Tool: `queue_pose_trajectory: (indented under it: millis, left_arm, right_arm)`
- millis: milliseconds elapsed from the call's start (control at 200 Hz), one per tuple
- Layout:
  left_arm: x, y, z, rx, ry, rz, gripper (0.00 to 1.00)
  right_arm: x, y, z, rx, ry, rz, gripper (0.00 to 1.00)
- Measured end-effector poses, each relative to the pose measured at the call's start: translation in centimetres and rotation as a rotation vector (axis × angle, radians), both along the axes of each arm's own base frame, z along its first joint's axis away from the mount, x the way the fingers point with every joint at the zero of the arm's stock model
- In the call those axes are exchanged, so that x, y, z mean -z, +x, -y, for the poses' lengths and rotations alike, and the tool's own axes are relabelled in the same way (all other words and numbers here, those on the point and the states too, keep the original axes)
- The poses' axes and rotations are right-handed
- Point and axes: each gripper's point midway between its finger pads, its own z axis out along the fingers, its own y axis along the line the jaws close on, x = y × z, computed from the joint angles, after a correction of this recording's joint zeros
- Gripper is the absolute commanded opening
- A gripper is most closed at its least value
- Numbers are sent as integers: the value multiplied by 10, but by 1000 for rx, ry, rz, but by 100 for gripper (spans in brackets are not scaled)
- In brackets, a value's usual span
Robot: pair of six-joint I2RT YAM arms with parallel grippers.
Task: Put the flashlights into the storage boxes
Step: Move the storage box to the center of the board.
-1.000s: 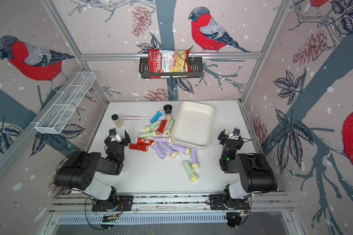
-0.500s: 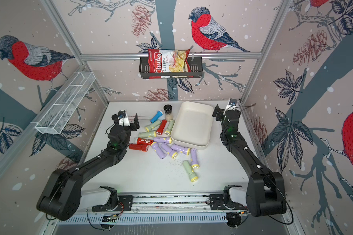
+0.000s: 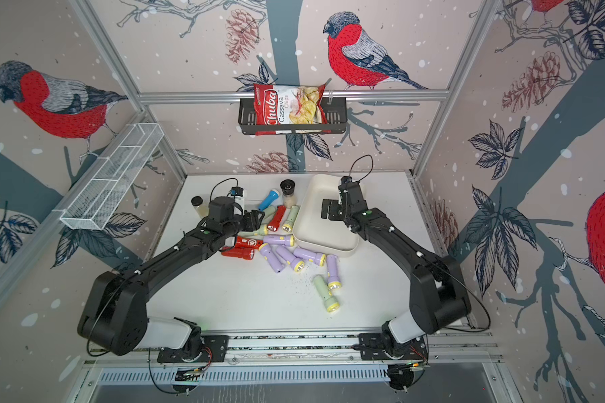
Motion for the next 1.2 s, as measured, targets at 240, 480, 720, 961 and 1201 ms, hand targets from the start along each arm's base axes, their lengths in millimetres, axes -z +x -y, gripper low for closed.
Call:
queue_pose_trajectory:
  millis: [240,480,720,961,1201]
  left_arm:
    - [14,-11,1,-2,-21,-79,65]
    - [18,-15,0,-12,-26,-105,65]
    - [22,-18,-1,-13,-19,-123,65]
    - [23,-20,-2,-14,-15,-133,65]
    - [24,-23,-3,-15,-15,-134,65]
  right_arm:
    - [69,-12,-15,-32,8,-270,95]
    - [103,-31,16,44,0,-399,95]
    - [109,-42,64,142,7,-440,95]
    - [114,-60,129,261,-13,-475,95]
    - [86,-66,144,260,-66,-419,88]
